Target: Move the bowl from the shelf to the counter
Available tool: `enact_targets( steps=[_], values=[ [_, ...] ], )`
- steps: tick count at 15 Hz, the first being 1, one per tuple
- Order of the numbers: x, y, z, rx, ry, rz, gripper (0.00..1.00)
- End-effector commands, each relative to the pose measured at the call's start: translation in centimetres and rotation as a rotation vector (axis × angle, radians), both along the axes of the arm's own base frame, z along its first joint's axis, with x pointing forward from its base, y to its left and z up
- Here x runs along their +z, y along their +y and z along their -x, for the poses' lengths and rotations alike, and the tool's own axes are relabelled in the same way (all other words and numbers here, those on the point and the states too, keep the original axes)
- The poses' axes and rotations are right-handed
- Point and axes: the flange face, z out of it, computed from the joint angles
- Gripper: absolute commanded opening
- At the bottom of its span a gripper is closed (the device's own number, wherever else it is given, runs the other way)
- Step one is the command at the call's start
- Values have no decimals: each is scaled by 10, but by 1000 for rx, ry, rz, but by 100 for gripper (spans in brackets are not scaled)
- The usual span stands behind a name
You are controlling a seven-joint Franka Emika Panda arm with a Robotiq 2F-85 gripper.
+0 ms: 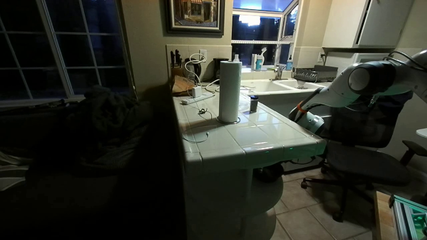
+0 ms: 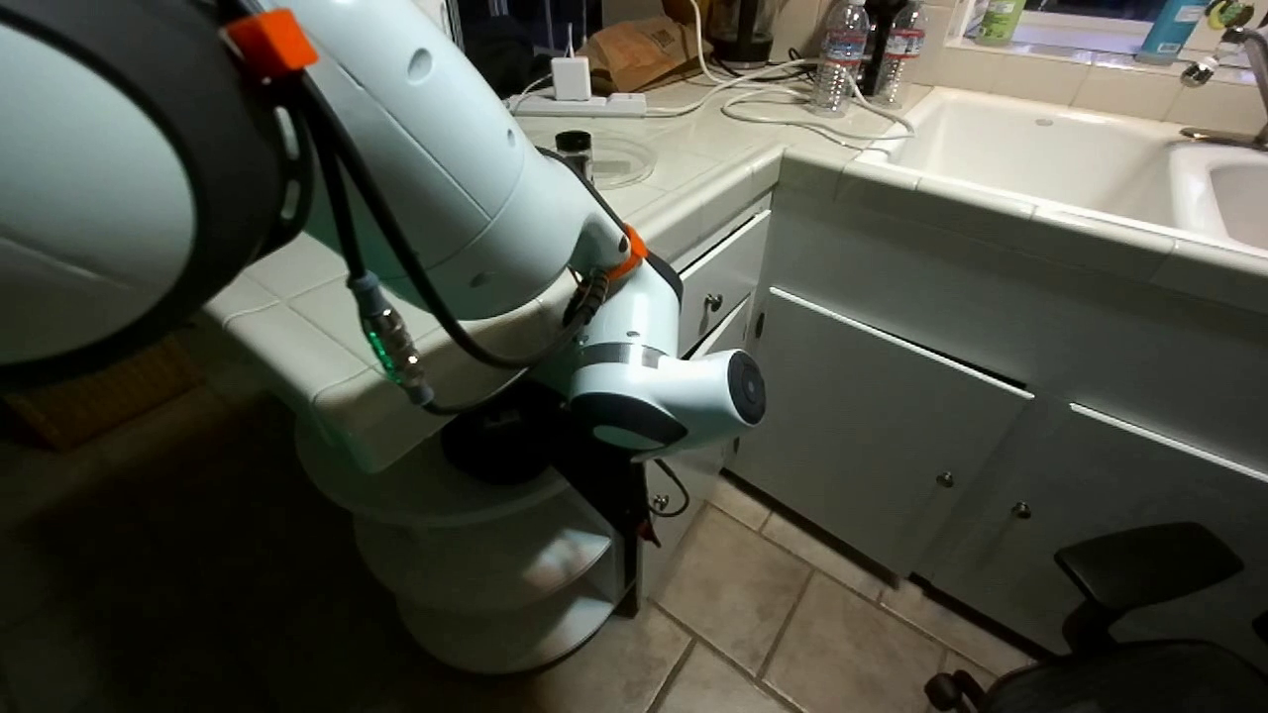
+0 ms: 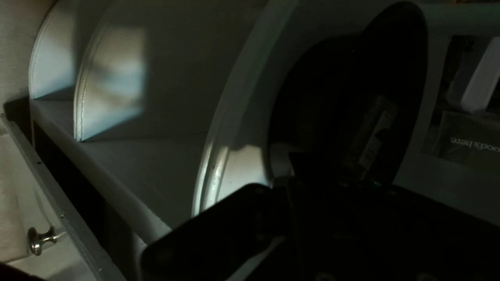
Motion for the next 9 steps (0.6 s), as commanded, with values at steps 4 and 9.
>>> enact_targets(
  steps=[4, 9],
  values=[
    [5, 0, 1, 40, 30, -19, 2],
    [29, -15, 19, 98, 25, -83, 2]
  ],
)
